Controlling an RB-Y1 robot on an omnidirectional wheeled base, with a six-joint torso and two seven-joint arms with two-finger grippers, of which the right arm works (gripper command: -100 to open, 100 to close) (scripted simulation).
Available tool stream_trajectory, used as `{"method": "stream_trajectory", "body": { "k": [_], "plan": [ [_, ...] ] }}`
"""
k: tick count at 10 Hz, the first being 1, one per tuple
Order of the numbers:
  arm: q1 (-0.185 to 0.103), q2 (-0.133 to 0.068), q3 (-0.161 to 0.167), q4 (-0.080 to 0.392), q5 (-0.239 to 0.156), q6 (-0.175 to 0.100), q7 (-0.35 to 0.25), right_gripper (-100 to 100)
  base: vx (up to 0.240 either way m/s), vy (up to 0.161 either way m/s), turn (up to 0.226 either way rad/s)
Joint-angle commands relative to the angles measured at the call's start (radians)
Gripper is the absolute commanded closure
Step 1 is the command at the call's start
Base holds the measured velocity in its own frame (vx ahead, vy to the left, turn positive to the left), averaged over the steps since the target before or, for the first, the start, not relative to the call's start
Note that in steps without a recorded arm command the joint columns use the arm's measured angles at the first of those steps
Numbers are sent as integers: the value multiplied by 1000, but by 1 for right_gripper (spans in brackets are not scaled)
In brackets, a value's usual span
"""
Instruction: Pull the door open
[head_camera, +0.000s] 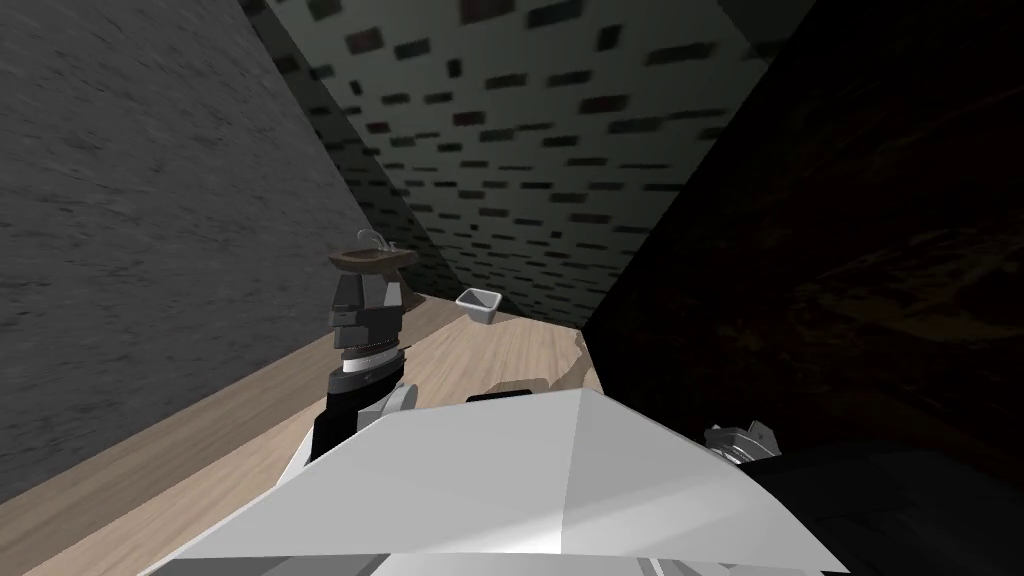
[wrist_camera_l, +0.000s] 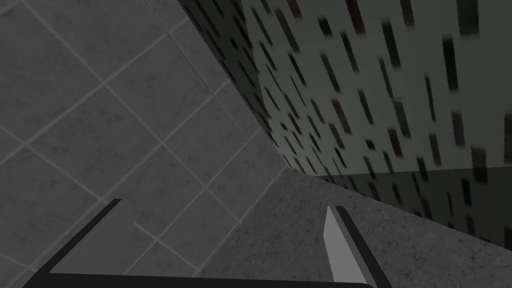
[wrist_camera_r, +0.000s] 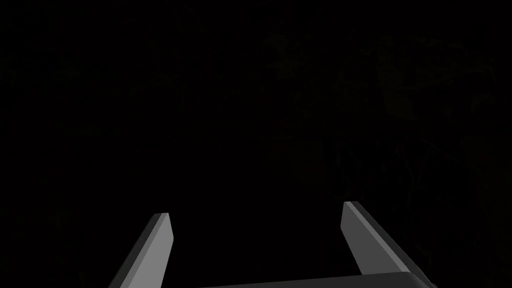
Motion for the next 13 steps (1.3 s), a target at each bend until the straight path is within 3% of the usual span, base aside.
{"method": "stream_trajectory", "body": {
  "k": [1, 13],
  "plan": [
    [-4, 9, -12, 11, -25, 9, 32, -100, -129, 23, -217],
    [-20, 79, -92, 93, -208, 71, 251, -100, -126, 3, -272]
  ]
}}
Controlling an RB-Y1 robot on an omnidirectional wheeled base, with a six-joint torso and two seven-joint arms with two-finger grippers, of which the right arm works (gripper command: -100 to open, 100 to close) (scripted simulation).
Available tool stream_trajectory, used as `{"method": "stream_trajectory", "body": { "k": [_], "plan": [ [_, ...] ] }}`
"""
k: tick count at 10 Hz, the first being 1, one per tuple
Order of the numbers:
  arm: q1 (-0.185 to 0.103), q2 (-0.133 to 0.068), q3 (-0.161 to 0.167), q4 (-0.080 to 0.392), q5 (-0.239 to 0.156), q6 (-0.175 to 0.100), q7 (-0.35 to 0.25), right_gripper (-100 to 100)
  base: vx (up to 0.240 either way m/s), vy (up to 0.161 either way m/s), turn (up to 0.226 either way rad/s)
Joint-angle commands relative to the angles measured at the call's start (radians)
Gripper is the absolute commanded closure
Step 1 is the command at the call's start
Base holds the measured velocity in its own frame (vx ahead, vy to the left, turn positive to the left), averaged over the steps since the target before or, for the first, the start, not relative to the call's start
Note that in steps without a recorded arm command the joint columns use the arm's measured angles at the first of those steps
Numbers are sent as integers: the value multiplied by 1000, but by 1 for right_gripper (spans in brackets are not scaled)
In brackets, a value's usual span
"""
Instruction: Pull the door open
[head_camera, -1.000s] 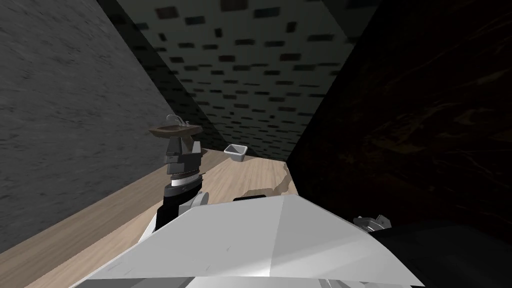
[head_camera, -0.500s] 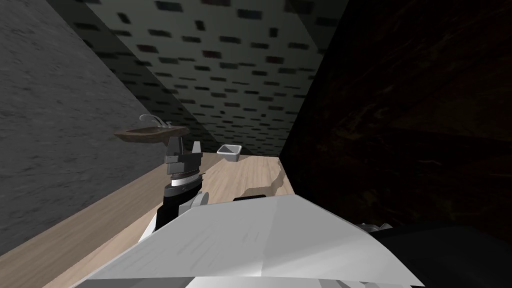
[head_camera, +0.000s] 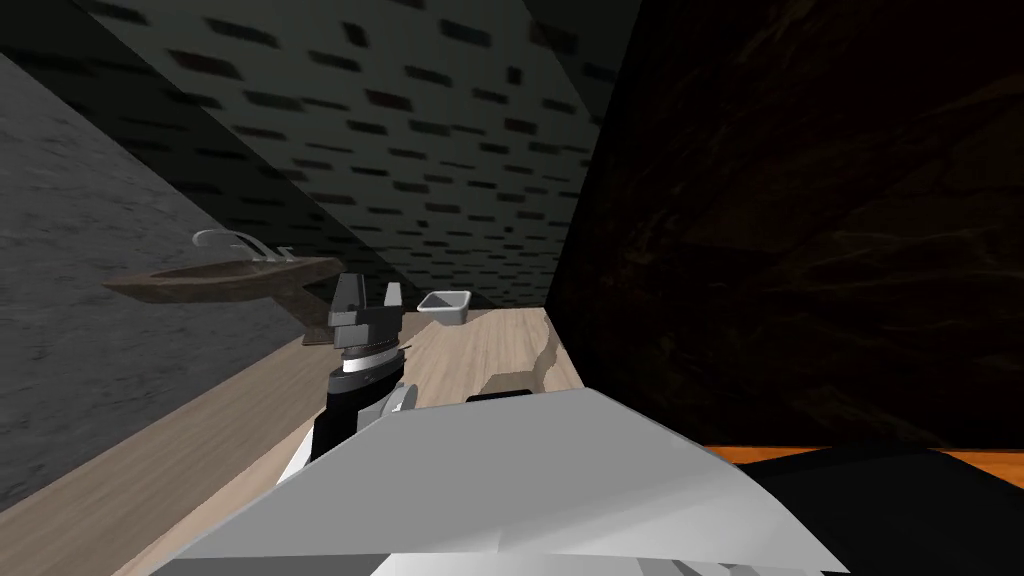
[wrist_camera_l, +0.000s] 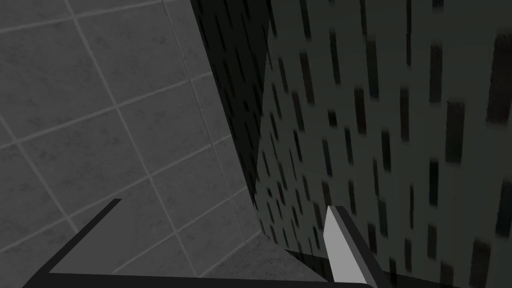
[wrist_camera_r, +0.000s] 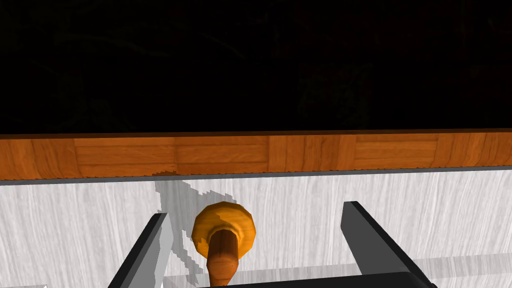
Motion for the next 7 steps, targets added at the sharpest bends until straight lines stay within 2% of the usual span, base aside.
{"method": "stream_trajectory", "body": {
  "k": [1, 5, 6, 7],
  "plan": [
    [-1, 7, -10, 18, -23, 11, 30, -100, -137, -18, -67],
    [-5, 35, -29, 38, -66, 26, 96, -100, -132, -27, -174],
    [-3, 27, -25, 39, -59, 23, 82, -100, -63, -16, -26],
    [6, 5, -15, 65, -51, 46, 50, -100, 45, -1, -165]
  ]
}}
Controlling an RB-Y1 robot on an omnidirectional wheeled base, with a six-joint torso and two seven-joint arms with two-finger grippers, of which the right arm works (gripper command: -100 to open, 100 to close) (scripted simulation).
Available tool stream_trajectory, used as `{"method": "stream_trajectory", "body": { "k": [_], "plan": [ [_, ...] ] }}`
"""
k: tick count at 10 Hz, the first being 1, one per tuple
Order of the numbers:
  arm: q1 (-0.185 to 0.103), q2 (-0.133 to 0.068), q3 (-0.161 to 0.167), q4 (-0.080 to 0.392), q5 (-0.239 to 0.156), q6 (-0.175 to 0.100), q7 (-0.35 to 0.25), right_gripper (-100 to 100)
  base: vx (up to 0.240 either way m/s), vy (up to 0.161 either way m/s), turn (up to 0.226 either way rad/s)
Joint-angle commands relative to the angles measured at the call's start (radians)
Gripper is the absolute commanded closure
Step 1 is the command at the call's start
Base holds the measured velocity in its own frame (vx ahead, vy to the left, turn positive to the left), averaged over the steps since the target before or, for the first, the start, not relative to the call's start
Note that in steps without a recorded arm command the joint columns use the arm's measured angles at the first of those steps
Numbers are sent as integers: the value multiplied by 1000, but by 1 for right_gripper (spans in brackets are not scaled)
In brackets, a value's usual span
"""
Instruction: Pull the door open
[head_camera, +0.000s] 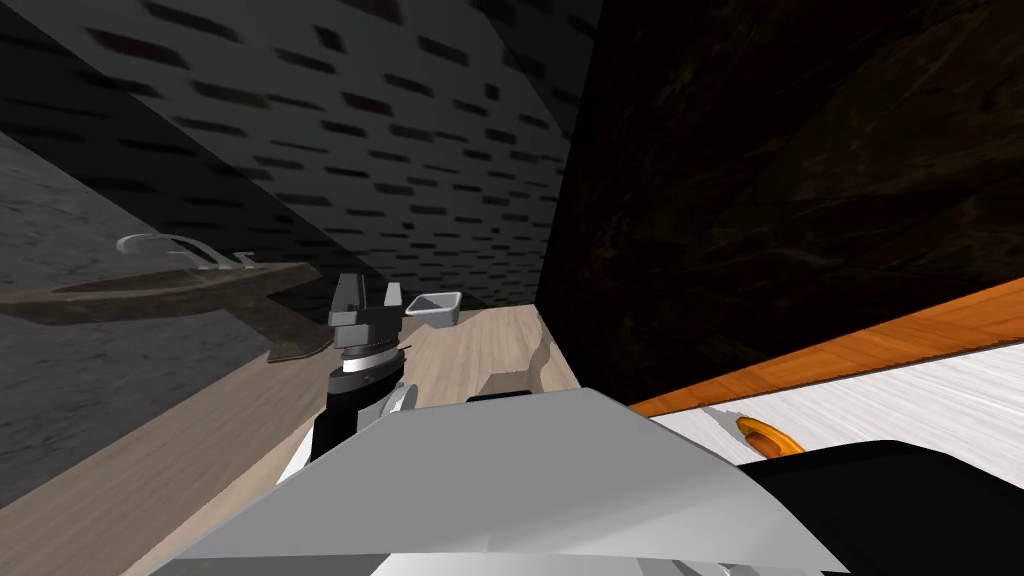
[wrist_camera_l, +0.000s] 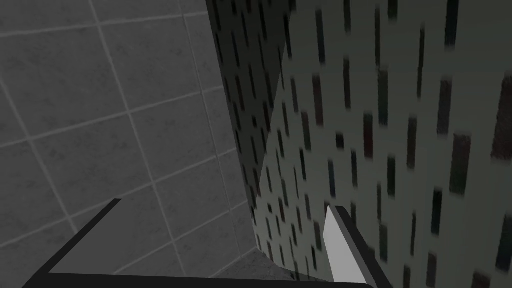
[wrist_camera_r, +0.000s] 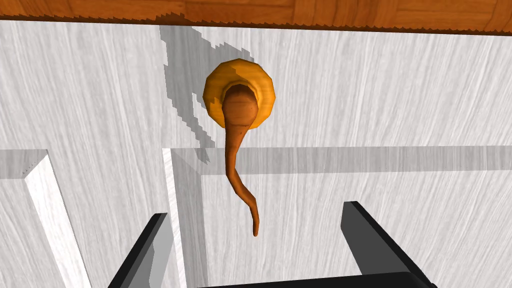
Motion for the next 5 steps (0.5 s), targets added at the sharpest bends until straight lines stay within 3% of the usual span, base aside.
{"method": "stream_trajectory", "body": {
  "k": [1, 3, 5],
  "plan": [
    [7, -17, 9, 18, 7, 18, -30, -100, 88, 21, -158],
    [17, -39, 22, 46, 19, 43, -65, -100, 92, 11, -111],
    [30, -65, 39, 81, 33, 74, -102, -100, 139, -23, -182]
  ]
}}
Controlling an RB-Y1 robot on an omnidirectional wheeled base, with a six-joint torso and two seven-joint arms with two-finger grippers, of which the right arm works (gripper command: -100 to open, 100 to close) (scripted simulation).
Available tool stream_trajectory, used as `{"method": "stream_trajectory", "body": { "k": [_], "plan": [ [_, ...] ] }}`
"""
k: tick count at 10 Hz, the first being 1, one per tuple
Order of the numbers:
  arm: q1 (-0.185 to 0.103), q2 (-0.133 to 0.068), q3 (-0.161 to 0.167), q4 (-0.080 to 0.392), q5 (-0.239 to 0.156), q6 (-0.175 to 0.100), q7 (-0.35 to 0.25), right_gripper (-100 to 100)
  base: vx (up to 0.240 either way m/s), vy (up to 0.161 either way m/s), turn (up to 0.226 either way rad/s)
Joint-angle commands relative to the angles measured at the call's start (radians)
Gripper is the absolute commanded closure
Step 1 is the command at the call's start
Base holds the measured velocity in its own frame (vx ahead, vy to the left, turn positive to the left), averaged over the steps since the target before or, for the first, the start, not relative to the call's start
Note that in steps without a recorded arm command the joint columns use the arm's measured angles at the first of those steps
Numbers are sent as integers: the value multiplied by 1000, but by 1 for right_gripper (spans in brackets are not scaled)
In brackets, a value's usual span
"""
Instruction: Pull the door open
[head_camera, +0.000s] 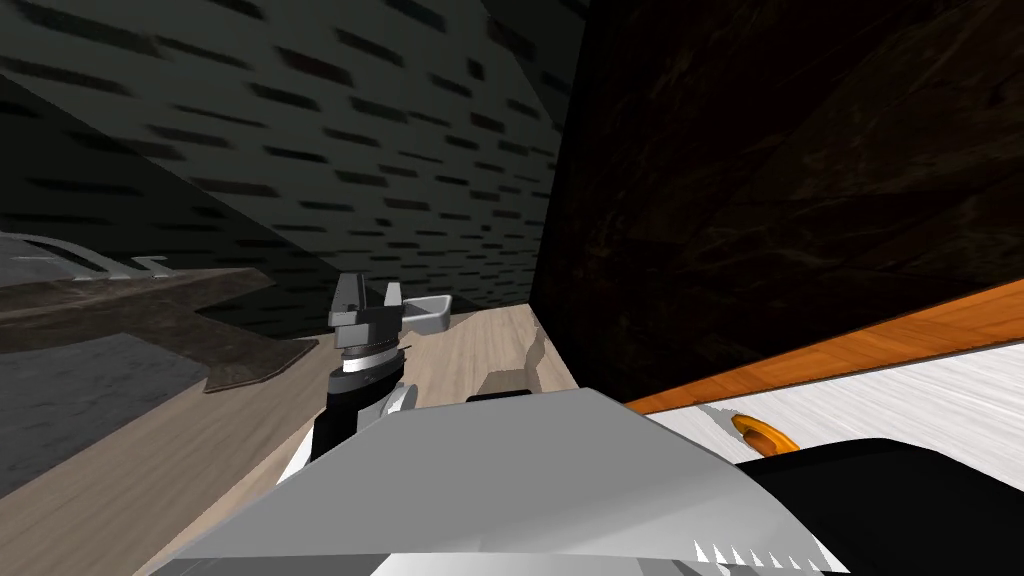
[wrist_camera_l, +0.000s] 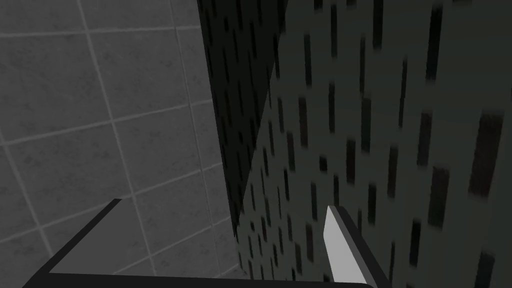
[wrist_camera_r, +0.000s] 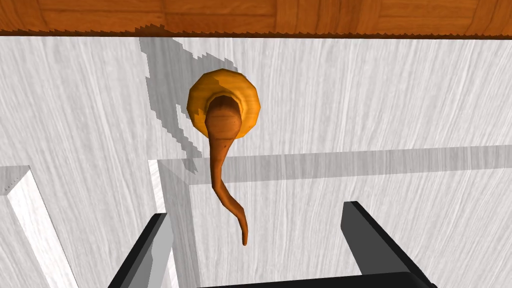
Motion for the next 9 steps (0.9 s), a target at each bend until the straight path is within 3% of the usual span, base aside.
{"method": "stream_trajectory", "body": {
  "k": [1, 5, 9],
  "plan": [
    [8, -18, 10, 28, 9, 24, -24, -100, 100, -14, -108],
    [39, -72, 51, 114, 44, 101, -94, -100, 128, -56, -178],
    [72, -126, 95, 207, 82, 183, -153, -100, 159, -106, -188]
  ]
}}
